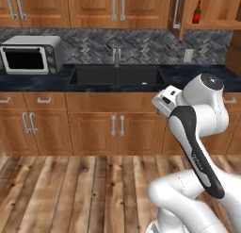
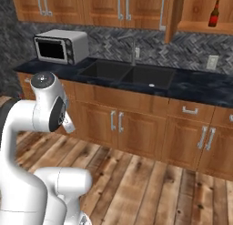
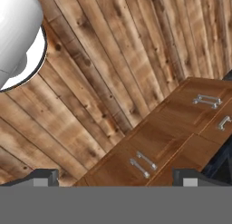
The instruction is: Open the cabinet directly in front. Then move the beer and the mug to the dining counter with the candle on it.
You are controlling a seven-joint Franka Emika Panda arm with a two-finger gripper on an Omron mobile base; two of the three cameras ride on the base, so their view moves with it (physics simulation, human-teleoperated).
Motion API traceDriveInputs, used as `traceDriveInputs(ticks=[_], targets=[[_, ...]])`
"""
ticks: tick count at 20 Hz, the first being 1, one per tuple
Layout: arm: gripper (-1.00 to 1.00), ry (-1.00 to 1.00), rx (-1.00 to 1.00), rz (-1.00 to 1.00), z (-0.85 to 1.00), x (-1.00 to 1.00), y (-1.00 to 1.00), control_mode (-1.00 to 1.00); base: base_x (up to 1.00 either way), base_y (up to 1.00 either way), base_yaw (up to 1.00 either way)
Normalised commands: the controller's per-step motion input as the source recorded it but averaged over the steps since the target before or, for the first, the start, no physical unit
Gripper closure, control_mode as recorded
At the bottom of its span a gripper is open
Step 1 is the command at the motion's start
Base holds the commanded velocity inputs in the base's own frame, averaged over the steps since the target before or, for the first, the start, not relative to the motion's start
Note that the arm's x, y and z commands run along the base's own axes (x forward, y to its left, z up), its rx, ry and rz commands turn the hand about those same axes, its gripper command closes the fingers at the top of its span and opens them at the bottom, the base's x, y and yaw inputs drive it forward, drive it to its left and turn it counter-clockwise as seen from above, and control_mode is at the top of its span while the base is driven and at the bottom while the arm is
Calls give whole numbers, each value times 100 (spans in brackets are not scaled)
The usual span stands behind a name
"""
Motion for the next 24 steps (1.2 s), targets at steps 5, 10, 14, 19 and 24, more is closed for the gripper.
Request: traceDriveInputs(ticks=[5,10,14,19,24], targets=[[-100,0,0,0,0,0,0,100,55,-35,-21],[-100,0,0,0,0,0,0,100,52,-42,-20],[-100,0,0,0,0,0,0,100,40,-58,-17],[-100,0,0,0,0,0,0,100,41,-57,-17],[-100,0,0,0,0,0,0,100,45,-51,-18]])
